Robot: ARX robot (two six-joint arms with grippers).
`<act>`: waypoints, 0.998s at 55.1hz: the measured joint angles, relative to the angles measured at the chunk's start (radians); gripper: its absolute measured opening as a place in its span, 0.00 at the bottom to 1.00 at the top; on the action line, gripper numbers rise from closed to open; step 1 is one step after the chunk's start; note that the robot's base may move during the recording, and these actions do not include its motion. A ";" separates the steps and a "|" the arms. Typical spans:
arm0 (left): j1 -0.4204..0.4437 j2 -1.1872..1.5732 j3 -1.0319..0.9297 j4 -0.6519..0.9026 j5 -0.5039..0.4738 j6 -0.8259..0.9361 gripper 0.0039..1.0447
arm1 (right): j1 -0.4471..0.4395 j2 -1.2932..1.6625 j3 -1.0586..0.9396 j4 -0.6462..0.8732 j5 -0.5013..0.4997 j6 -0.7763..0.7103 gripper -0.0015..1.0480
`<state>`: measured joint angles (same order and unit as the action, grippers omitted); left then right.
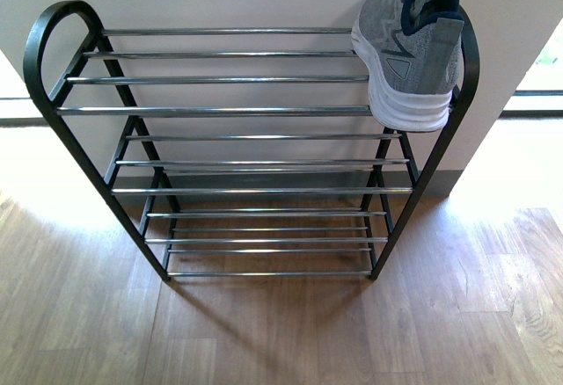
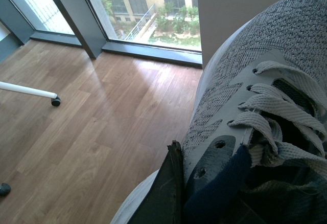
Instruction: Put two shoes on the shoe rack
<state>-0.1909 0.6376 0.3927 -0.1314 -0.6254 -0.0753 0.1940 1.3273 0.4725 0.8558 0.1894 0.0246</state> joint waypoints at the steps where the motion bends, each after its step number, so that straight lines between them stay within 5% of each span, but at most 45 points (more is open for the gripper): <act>1: 0.000 0.000 0.000 0.000 0.000 0.000 0.01 | -0.003 -0.006 -0.010 0.002 -0.002 -0.001 0.15; 5: 0.000 0.000 0.000 0.000 0.000 0.000 0.01 | -0.026 -0.063 -0.087 0.014 -0.028 -0.015 0.01; 37: 0.000 0.000 0.000 0.000 0.000 0.000 0.01 | -0.188 -0.446 -0.372 -0.088 -0.183 -0.019 0.02; 55: 0.000 0.000 0.000 0.000 0.000 0.000 0.01 | -0.191 -0.641 -0.453 -0.192 -0.189 -0.019 0.02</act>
<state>-0.1909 0.6376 0.3927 -0.1314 -0.6258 -0.0753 0.0032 0.6865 0.0196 0.6643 0.0006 0.0059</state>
